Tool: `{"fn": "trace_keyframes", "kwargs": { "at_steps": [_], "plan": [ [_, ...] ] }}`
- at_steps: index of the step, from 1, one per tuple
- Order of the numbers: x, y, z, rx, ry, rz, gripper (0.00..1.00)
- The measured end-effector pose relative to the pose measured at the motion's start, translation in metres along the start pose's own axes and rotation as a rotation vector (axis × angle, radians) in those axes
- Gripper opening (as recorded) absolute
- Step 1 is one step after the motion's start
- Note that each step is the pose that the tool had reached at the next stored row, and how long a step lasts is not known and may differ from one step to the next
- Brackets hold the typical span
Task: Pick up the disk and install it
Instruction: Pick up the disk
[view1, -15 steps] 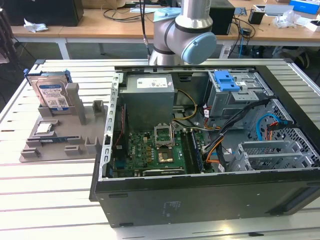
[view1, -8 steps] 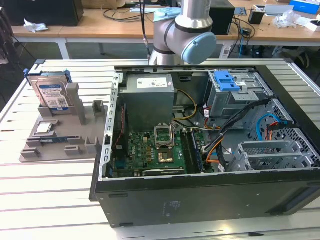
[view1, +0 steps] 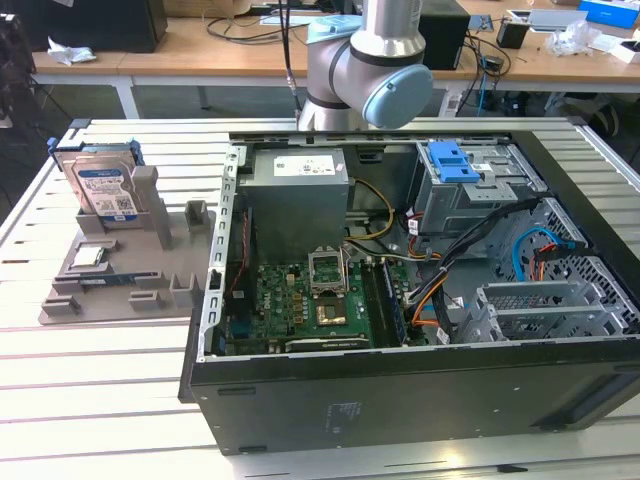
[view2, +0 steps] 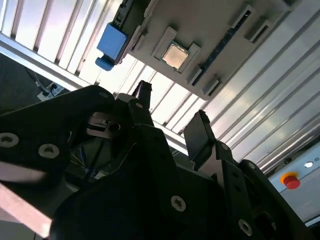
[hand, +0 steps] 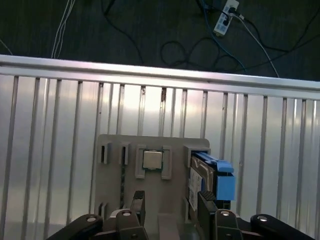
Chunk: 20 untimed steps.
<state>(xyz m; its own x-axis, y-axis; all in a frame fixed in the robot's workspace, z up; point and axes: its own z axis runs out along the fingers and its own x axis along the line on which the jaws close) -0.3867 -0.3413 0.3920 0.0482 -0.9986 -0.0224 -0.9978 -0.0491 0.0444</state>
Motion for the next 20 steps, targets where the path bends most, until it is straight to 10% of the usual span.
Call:
{"fn": "trace_keyframes", "kwargs": {
  "at_steps": [5,8,20],
  "plan": [
    [0.0001,-0.0003,0.0003,0.0017,0.0015,0.075,0.54],
    [0.0001,-0.0005,0.0003,0.0016,0.0237,0.082,0.54],
    [-0.0118,-0.0101,0.0002,0.0015,0.024,0.084,0.54]
  ]
}}
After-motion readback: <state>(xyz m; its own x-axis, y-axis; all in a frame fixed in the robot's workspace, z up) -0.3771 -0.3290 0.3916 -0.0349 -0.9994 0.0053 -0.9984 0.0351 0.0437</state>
